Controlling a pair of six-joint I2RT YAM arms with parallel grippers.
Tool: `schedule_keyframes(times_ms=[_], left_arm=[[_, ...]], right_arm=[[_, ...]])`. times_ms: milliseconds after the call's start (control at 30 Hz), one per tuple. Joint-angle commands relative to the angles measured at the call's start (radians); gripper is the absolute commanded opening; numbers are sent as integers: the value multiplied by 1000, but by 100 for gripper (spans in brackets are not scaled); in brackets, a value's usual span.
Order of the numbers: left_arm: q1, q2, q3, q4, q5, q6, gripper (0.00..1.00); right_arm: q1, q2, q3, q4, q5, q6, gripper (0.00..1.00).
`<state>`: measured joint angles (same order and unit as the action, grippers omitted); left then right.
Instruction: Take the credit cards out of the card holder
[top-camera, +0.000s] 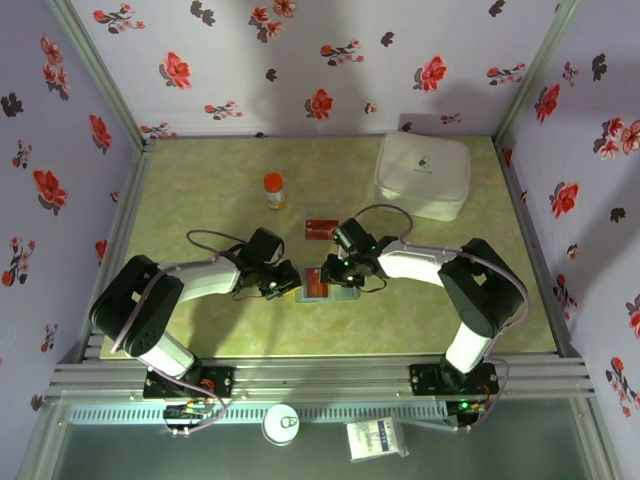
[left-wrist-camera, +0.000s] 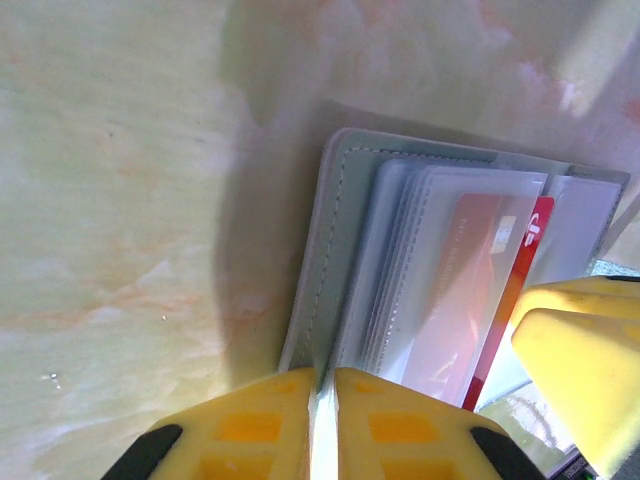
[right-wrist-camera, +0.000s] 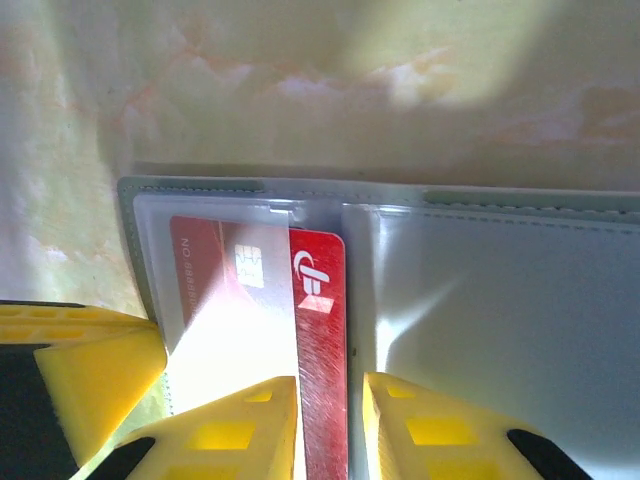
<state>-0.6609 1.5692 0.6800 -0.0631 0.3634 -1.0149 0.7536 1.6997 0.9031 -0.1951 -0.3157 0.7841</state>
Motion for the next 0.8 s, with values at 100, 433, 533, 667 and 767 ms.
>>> schedule_keyframes(times_ms=[100,433,533,667,767], left_arm=[[8,-52,31,-34,-9,11,12],[-29,-1,106,-43,6,28,4],[-40,40,123,-38,9,28,2],[-44,64,124,-61,-14,41,0],[-44,69,115,-72,-26,46,0]], right_arm=[[6,-56,3,-24,33,-19,24],[6,-56,-26,48,-25,17,24],[6,-39,-33,84,-55,36,24],[6,-25,-46,114,-77,49,24],[6,-17,-53,122,-82,50,24]])
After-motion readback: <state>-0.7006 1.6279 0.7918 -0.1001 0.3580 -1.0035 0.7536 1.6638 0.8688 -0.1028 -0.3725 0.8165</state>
